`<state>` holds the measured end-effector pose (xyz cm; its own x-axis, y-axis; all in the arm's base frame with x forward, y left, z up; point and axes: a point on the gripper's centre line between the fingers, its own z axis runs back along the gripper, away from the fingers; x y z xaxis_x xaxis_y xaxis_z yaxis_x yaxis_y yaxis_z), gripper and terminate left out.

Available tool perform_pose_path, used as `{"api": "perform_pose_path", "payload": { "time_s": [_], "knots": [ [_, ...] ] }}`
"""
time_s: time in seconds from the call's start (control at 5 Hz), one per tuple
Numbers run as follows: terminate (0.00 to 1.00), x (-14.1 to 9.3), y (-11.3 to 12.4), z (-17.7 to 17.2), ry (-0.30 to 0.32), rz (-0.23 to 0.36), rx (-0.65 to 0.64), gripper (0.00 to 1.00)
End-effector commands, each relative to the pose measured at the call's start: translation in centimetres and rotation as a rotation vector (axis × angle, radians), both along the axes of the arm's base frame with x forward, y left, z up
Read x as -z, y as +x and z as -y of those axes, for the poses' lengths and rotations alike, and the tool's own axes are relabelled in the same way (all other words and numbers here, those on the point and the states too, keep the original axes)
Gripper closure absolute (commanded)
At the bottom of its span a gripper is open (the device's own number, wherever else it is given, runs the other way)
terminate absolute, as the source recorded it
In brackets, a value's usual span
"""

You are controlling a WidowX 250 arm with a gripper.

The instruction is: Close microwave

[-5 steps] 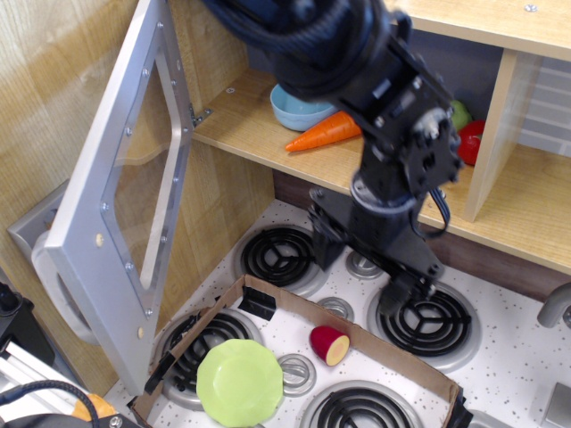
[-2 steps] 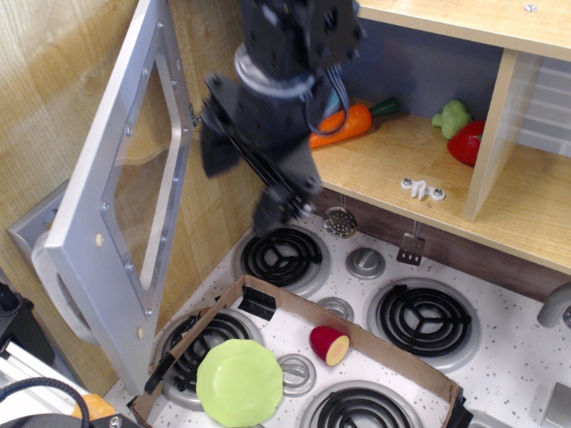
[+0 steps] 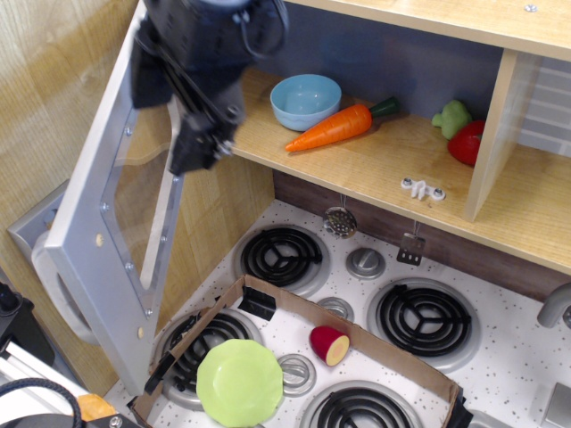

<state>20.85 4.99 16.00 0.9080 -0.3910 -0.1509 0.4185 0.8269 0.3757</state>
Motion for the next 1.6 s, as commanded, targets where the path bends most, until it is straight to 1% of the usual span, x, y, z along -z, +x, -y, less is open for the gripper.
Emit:
{"api": "perform_pose_path", "payload": {
  "time_s": [0.0,0.2,0.4,0.6,0.8,1.0,1.2,1.4],
  "knots": [
    [0.0,-2.1,-0.8,-2.2,0.074,-0.003,0.057,0.0],
    [0.0,-3.1,-1.4,-3.7,0.089,-0.029,0.083,0.0],
    [0.0,-3.4,-1.7,-5.0,0.095,-0.078,0.099,0.0],
    [0.0,-3.7,-2.0,-6.0,0.103,-0.089,0.107,0.0],
    [0.0,-3.2,-2.4,-6.8,0.1,-0.086,0.109,0.0],
    [0.0,-2.2,-2.9,-6.9,0.1,-0.066,0.097,0.0],
    [0.0,-0.8,-3.1,-7.5,0.082,-0.036,0.099,0.0],
    [0.0,0.4,-2.8,-7.3,0.028,0.01,0.089,0.0]
  ]
}}
